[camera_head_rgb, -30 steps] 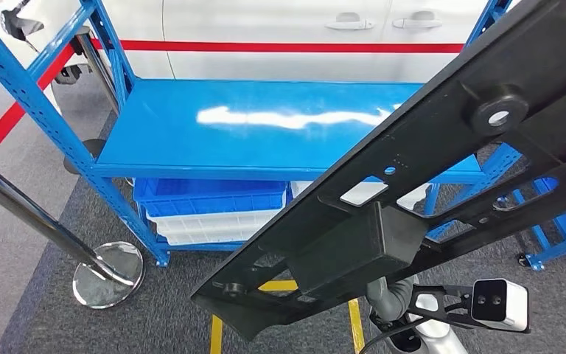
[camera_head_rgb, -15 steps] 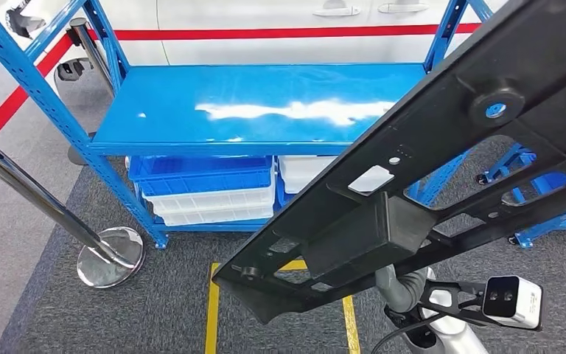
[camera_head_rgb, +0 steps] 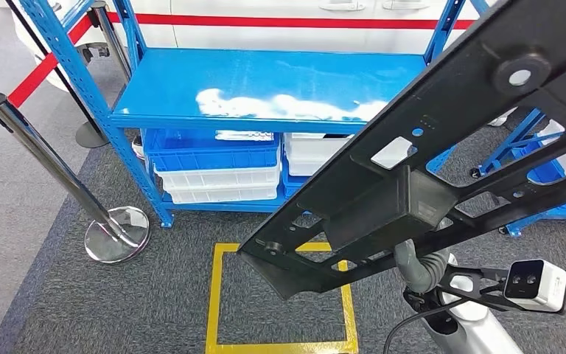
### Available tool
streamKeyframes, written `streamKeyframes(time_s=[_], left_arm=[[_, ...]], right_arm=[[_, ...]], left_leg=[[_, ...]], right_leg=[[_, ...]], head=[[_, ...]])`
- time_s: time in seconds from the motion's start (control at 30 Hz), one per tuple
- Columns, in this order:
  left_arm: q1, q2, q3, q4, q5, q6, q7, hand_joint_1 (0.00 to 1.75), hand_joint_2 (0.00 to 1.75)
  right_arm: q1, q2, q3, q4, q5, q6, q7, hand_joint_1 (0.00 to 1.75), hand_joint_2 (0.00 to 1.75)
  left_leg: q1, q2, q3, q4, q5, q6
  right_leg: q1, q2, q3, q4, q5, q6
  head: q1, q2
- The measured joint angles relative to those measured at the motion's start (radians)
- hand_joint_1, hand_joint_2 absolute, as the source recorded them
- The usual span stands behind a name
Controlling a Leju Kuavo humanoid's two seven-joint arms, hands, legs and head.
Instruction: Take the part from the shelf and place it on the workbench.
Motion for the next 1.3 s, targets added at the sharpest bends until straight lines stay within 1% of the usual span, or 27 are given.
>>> streamKeyframes(time_s=[0.03, 0.07, 0.1, 0.13, 0.17, 0.23, 0.27, 0.33, 0.4, 0.5, 0.53, 0.57, 0.6, 0.63, 0.7, 0.77, 0.83, 0.9, 0.93, 1.0, 1.03, 1.07, 1.1, 1.17, 1.2, 1.27, 1.3], left_arm=[[0.001, 0.0, 0.0, 0.0, -0.001, 0.004, 0.003, 0.0, 1.75], [0.002, 0.0, 0.0, 0.0, -0.002, 0.01, 0.007, 0.0, 1.75], [0.003, 0.0, 0.0, 0.0, -0.004, 0.017, 0.012, 0.0, 1.75], [0.003, 0.0, 0.0, 0.0, -0.005, 0.022, 0.017, 0.0, 1.75], [0.003, 0.0, 0.0, 0.0, -0.006, 0.028, 0.023, 0.0, 1.75], [0.003, 0.0, 0.0, 0.0, -0.006, 0.04, 0.035, 0.0, 1.75], [0.003, 0.0, 0.0, 0.0, -0.006, 0.047, 0.043, 0.0, 1.75], [0.003, 0.0, 0.001, 0.0, -0.006, 0.063, 0.065, 0.0, 1.75], [0.005, 0.0, 0.004, 0.0, -0.005, 0.076, 0.086, 0.0, 1.75], [0.008, -0.003, 0.009, 0.0, -0.003, 0.085, 0.104, 0.0, 1.75], [0.009, -0.004, 0.011, 0.0, -0.001, 0.088, 0.106, 0.0, 1.75], [0.011, -0.005, 0.013, 0.0, 0.001, 0.092, 0.107, 0.0, 1.75], [0.013, -0.006, 0.013, 0.0, 0.002, 0.095, 0.107, 0.0, 1.75], [0.014, -0.007, 0.014, 0.0, 0.003, 0.099, 0.107, 0.0, 1.75], [0.018, -0.008, 0.014, 0.0, 0.002, 0.104, 0.106, 0.0, 1.75], [0.019, -0.01, 0.015, 0.0, 0.002, 0.106, 0.105, 0.0, 1.75], [0.017, -0.012, 0.016, 0.0, 0.002, 0.106, 0.105, 0.0, 1.75], [0.015, -0.013, 0.016, 0.0, -0.003, 0.106, 0.106, 0.0, 1.75], [0.015, -0.014, 0.016, 0.0, -0.006, 0.106, 0.107, 0.0, 1.75], [0.017, -0.014, 0.016, 0.0, -0.012, 0.108, 0.109, 0.0, 1.75], [0.017, -0.014, 0.016, 0.0, -0.014, 0.108, 0.11, 0.0, 1.75], [0.017, -0.013, 0.016, 0.0, -0.016, 0.109, 0.11, 0.0, 1.75], [0.017, -0.012, 0.016, 0.0, -0.018, 0.109, 0.109, 0.0, 1.75], [0.016, -0.008, 0.016, 0.0, -0.019, 0.111, 0.103, 0.0, 1.75], [0.016, -0.005, 0.017, 0.0, -0.019, 0.111, 0.098, 0.0, 1.75], [0.016, 0.003, 0.017, -0.001, -0.021, 0.111, 0.09, 0.0, 1.75], [0.016, 0.006, 0.017, -0.001, -0.021, 0.111, 0.086, 0.0, 1.75]], right_arm=[[0.002, -0.005, 0.0, 0.0, 0.001, 0.002, 0.0, 1.75, 1.75], [0.003, -0.008, 0.0, 0.0, 0.002, 0.004, 0.0, 1.75, 1.75], [0.004, -0.011, 0.0, 0.0, 0.004, 0.005, 0.0, 1.75, 1.75], [0.003, -0.012, 0.0, 0.0, 0.005, 0.007, 0.0, 1.75, 1.75], [0.0, -0.013, 0.0, -0.001, 0.006, 0.008, 0.0, 1.75, 1.75], [-0.008, -0.015, -0.001, -0.003, 0.008, 0.009, 0.0, 1.75, 1.75], [-0.012, -0.015, -0.001, -0.004, 0.006, 0.011, 0.0, 1.75, 1.75], [-0.015, -0.018, -0.001, -0.005, -0.002, 0.024, 0.0, 1.75, 1.75], [-0.016, -0.019, -0.005, -0.007, -0.009, 0.048, 0.0, 1.75, 1.75], [-0.007, -0.019, -0.015, -0.009, 0.001, 0.087, 0.0, 1.75, 1.75], [0.001, -0.017, -0.02, -0.01, 0.012, 0.1, 0.0, 1.75, 1.75], [0.012, -0.014, -0.026, -0.012, 0.027, 0.116, 0.0, 1.75, 1.75], [0.024, -0.008, -0.033, -0.014, 0.042, 0.131, 0.0, 1.75, 1.75], [0.034, -0.002, -0.041, -0.017, 0.056, 0.145, 0.0, 1.75, 1.75], [0.05, 0.015, -0.054, -0.023, 0.08, 0.168, 0.0, 1.75, 1.75], [0.066, 0.033, -0.065, -0.027, 0.098, 0.182, 0.0, 1.75, 1.75], [0.085, 0.049, -0.078, -0.031, 0.115, 0.196, 0.0, 1.75, 1.75], [0.102, 0.065, -0.095, -0.037, 0.133, 0.214, 0.0, 1.75, 1.75], [0.108, 0.074, -0.105, -0.039, 0.142, 0.223, 0.0, 1.75, 1.75], [0.122, 0.095, -0.125, -0.041, 0.162, 0.24, 0.0, 1.75, 1.75], [0.132, 0.106, -0.135, -0.041, 0.169, 0.248, 0.0, 1.75, 1.75], [0.14, 0.117, -0.145, -0.042, 0.176, 0.255, 0.0, 1.75, 1.75], [0.147, 0.127, -0.156, -0.042, 0.181, 0.264, 0.0, 1.75, 1.75], [0.152, 0.146, -0.179, -0.047, 0.188, 0.279, 0.0, 1.75, 1.75], [0.153, 0.156, -0.191, -0.049, 0.192, 0.287, 0.0, 1.75, 1.75], [0.156, 0.175, -0.214, -0.054, 0.199, 0.302, 0.0, 1.75, 1.75], [0.158, 0.185, -0.224, -0.055, 0.203, 0.308, 0.0, 1.75, 1.75]], left_leg=[[0.0, 0.0, -0.014, 0.001, 0.011, -0.002], [0.0, 0.001, -0.028, 0.003, 0.021, -0.004], [0.001, 0.001, -0.041, 0.005, 0.03, -0.007], [0.001, 0.002, -0.052, 0.009, 0.037, -0.01], [0.001, 0.001, -0.062, 0.013, 0.042, -0.014], [-0.001, 0.001, -0.075, 0.022, 0.051, -0.024], [-0.001, 0.001, -0.08, 0.025, 0.055, -0.03], [0.002, 0.002, -0.088, 0.031, 0.06, -0.042], [0.005, 0.001, -0.108, 0.074, 0.026, -0.051], [0.009, 0.0, -0.179, 0.258, -0.081, -0.059], [0.01, 0.0, -0.195, 0.306, -0.096, -0.06], [0.01, 0.0, -0.197, 0.324, -0.093, -0.059], [0.011, -0.002, -0.18, 0.301, -0.072, -0.056], [0.01, -0.009, -0.147, 0.243, -0.038, -0.052], [0.01, -0.042, -0.075, 0.111, 0.009, -0.04], [0.009, -0.061, -0.043, 0.047, 0.017, -0.034], [0.01, -0.046, -0.037, 0.029, 0.019, -0.03], [0.013, -0.025, -0.032, 0.011, 0.024, -0.022], [0.015, -0.014, -0.03, 0.004, 0.027, -0.018], [0.013, 0.006, -0.03, 0.003, 0.026, -0.015], [0.012, 0.016, -0.03, 0.003, 0.025, -0.014], [0.012, 0.026, -0.03, 0.004, 0.024, -0.015], [0.012, 0.036, -0.029, 0.006, 0.022, -0.017], [0.013, 0.054, -0.027, 0.012, 0.016, -0.025], [0.011, 0.062, -0.027, 0.019, 0.011, -0.031], [0.007, 0.075, -0.028, 0.027, 0.003, -0.041], [0.005, 0.081, -0.028, 0.029, 0.001, -0.045]], right_leg=[[-0.003, 0.0, -0.009, 0.053, -0.003, 0.003], [-0.006, 0.0, -0.006, 0.082, 0.015, 0.006], [-0.009, 0.0, 0.015, 0.076, 0.046, 0.007], [-0.011, 0.0, 0.057, 0.029, 0.071, 0.008], [-0.012, 0.0, 0.112, -0.042, 0.077, 0.006], [-0.009, 0.002, 0.205, -0.179, 0.049, -0.003], [-0.005, 0.002, 0.225, -0.213, 0.033, -0.01], [-0.004, 0.003, 0.225, -0.232, 0.031, -0.028], [-0.005, 0.005, 0.218, -0.236, 0.042, -0.045], [0.001, 0.011, 0.206, -0.235, 0.053, -0.058], [0.004, 0.015, 0.203, -0.234, 0.055, -0.059], [0.006, 0.021, 0.2, -0.232, 0.056, -0.059], [0.008, 0.028, 0.199, -0.23, 0.057, -0.059], [0.009, 0.036, 0.198, -0.228, 0.057, -0.059], [0.01, 0.052, 0.195, -0.225, 0.057, -0.056], [0.007, 0.07, 0.187, -0.224, 0.062, -0.047], [0.004, 0.084, 0.18, -0.225, 0.067, -0.035], [0.006, 0.065, 0.164, -0.197, 0.047, -0.024], [0.006, 0.047, 0.143, -0.155, 0.021, -0.02], [-0.001, 0.02, 0.077, -0.025, -0.039, -0.01], [-0.006, 0.016, 0.049, 0.031, -0.056, -0.006], [-0.011, 0.012, 0.035, 0.054, -0.054, -0.001], [-0.016, 0.008, 0.041, 0.04, -0.035, 0.003], [-0.022, -0.023, 0.103, -0.084, 0.032, 0.007], [-0.02, -0.041, 0.133, -0.146, 0.055, 0.003], [-0.013, -0.061, 0.16, -0.207, 0.069, -0.008], [-0.009, -0.055, 0.159, -0.207, 0.069, -0.015]], head=[[0.0, 0.0], [0.0, 0.0], [0.0, 0.0], [0.0, 0.0], [0.0, 0.0], [0.0, 0.0], [0.0, 0.0], [0.0, 0.0], [0.0, 0.0], [0.0, 0.0], [0.0, 0.0], [0.0, 0.0], [0.0, 0.0], [0.0, 0.0], [0.0, 0.0], [0.0, 0.0], [0.0, 0.0], [0.0, 0.0], [0.0, 0.0], [0.0, 0.0], [0.0, 0.0], [0.0, 0.0], [0.0, 0.0], [0.0, 0.0], [0.0, 0.0], [0.0, 0.0], [0.0, 0.0]])
